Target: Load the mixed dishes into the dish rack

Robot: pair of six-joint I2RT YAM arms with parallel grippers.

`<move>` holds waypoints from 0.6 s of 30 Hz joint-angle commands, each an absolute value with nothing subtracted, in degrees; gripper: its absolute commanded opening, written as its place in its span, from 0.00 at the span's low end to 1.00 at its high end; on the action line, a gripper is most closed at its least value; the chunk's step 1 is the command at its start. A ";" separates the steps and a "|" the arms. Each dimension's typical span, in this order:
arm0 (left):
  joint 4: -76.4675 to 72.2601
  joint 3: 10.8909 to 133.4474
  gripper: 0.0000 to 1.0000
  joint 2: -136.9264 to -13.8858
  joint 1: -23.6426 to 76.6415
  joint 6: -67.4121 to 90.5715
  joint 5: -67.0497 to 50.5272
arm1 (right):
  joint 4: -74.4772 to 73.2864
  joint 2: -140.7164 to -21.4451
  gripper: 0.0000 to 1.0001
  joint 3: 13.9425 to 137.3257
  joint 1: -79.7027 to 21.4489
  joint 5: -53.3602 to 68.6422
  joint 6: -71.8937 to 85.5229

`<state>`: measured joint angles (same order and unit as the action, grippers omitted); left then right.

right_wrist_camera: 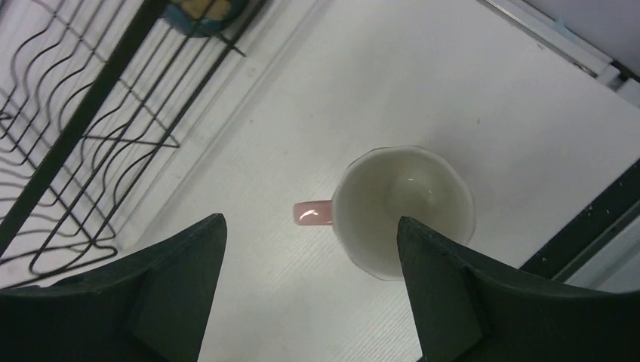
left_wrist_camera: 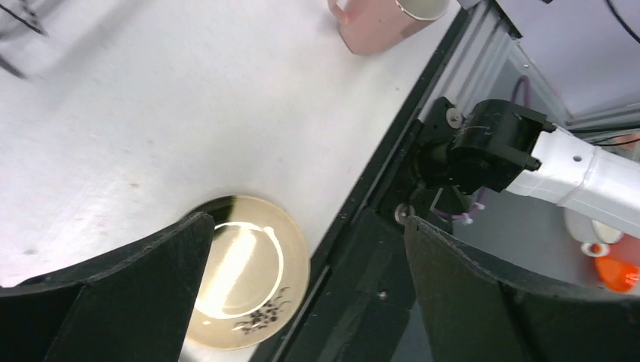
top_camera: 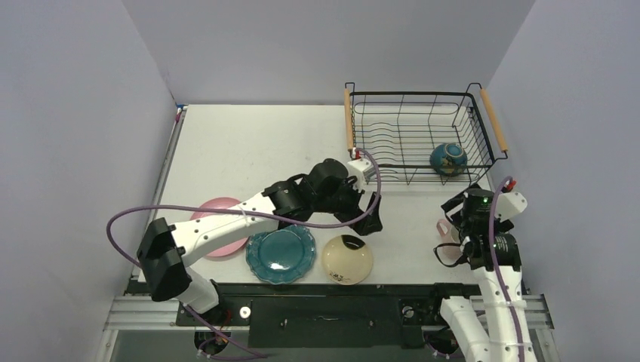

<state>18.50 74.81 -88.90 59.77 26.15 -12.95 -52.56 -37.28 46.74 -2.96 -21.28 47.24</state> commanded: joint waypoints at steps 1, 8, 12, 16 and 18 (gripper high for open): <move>25.65 78.54 0.97 -81.96 59.59 14.39 -4.81 | -47.61 -41.35 0.79 43.33 9.15 -12.11 45.94; 24.31 73.21 0.97 -76.18 59.57 8.79 2.69 | -43.91 -45.59 0.78 40.46 16.23 -4.86 44.53; 23.77 71.45 0.97 -73.63 59.68 7.80 2.98 | -43.28 -48.43 0.77 39.67 16.24 -5.39 46.07; 23.82 70.81 0.97 -72.58 59.68 7.23 4.06 | -42.37 -50.82 0.77 39.53 16.20 -6.77 47.27; 23.83 70.90 0.97 -72.43 59.68 7.41 3.35 | -41.67 -51.30 0.76 39.46 16.19 -7.55 47.39</move>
